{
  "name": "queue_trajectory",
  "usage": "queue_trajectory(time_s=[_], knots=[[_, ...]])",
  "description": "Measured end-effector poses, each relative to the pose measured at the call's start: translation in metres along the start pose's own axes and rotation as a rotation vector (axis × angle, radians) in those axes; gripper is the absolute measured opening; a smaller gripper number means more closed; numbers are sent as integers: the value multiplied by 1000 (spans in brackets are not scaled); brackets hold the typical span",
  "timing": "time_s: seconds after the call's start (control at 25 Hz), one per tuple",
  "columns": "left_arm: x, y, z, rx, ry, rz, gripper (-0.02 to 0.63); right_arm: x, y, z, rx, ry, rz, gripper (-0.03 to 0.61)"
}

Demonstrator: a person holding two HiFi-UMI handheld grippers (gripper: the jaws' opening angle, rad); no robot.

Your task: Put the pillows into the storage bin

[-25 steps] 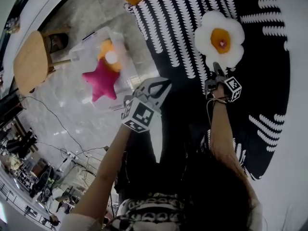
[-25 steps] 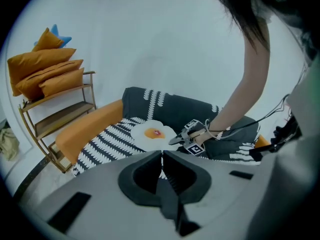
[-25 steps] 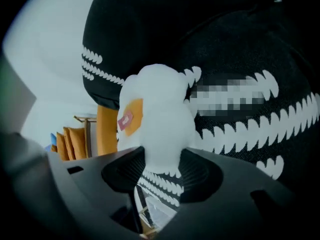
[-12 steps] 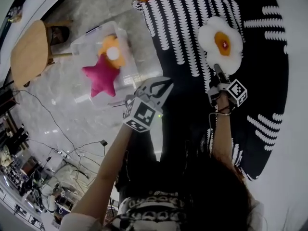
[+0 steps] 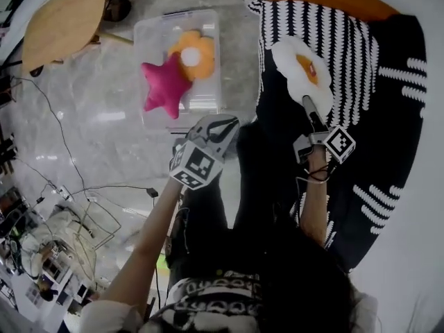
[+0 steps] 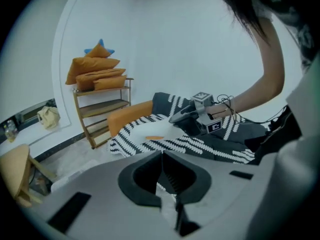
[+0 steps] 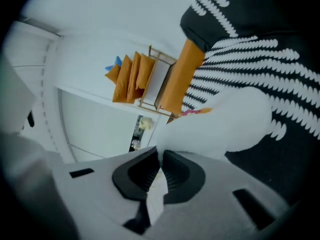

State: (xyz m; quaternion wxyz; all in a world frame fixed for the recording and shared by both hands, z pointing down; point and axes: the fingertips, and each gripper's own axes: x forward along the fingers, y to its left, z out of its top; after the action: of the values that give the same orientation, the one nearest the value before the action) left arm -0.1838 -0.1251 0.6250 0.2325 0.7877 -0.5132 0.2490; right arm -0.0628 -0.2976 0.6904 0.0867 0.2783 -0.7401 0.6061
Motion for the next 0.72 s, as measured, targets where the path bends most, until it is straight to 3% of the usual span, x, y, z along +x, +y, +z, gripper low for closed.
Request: queue_trajectory(time_s=[0.24,0.36,0.52,0.72], knots=[[-92,39,-70,-88,1,120,11,78,121,-118,-162,233,239,15],[-135,44,-100,-131,-3,175,11,105,129,-202,-148,389,167,15],[-186,61,-138,-191,-14,217,11,156,140,-305,-249,587,152,15],[-222,69,-201,-248,22,252,11,202,93,-401,-402,775,4,29]])
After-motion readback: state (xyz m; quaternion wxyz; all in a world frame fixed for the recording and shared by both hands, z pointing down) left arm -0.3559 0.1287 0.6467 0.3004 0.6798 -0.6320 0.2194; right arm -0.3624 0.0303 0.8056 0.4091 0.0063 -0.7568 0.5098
